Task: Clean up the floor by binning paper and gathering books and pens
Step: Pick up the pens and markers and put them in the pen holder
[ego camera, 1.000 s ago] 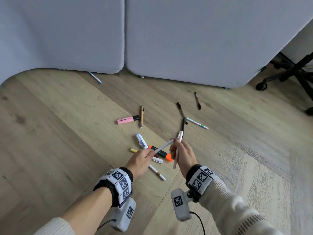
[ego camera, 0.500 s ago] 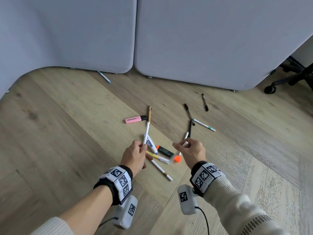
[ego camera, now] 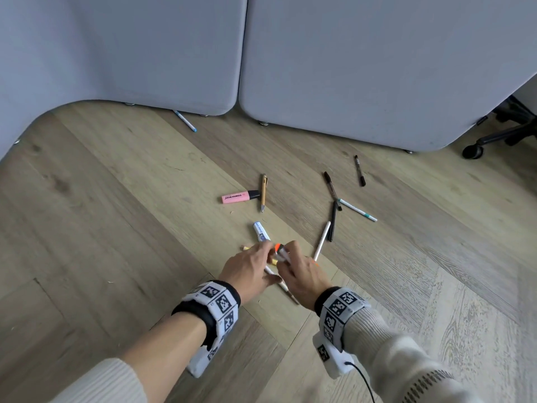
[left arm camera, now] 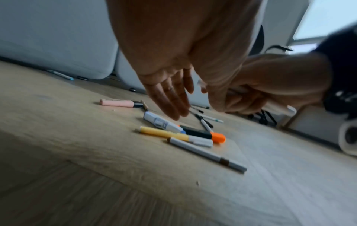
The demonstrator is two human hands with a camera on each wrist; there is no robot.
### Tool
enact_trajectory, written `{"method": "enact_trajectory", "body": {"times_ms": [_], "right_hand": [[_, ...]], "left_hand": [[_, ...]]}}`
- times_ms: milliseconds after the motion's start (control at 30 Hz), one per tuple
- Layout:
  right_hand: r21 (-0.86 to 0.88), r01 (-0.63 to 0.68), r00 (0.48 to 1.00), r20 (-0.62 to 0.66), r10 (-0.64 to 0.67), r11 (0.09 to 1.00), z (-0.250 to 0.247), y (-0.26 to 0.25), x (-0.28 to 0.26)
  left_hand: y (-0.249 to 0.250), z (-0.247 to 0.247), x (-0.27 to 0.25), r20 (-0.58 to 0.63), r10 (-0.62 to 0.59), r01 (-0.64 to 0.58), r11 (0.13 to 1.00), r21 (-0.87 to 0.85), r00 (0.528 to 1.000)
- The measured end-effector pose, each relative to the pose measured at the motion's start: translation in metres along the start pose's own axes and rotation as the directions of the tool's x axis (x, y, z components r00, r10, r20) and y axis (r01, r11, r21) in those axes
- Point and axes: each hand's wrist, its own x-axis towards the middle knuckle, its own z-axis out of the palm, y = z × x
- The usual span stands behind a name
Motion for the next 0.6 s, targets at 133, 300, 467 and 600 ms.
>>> {"method": "enact_trajectory", "body": {"times_ms": [133, 300, 467, 600], "right_hand": [[-0.16, -0.218, 0.972, -0.126, 0.199, 0.963, -0.006, 0.027, 0.0], [-0.234, -0.212, 0.976, -0.002, 0.218, 0.949, 0.003, 0.039, -0.013], [-0.234, -0.122, 0.983, 0.104, 0.149, 0.965, 0.015, 0.038, -0.014], [-0.055, -0.166, 0.981, 0.095, 0.171, 0.985, 0.007, 0.045, -0.008]], "left_hand": [[-0.002, 0.022, 0.005, 0.146, 0.066, -0.106, 0.952, 0.288, 0.987], [0.001, 0.036, 0.001, 0.195, 0.031, -0.135, 0.828, 0.544, 0.98], [-0.012, 0.03, -0.007, 0.14, 0.027, -0.068, 0.951, 0.3, 0.99], [-0.017, 0.009, -0.006, 0.033, -0.162, 0.165, 0.967, -0.196, 0.986]]}}
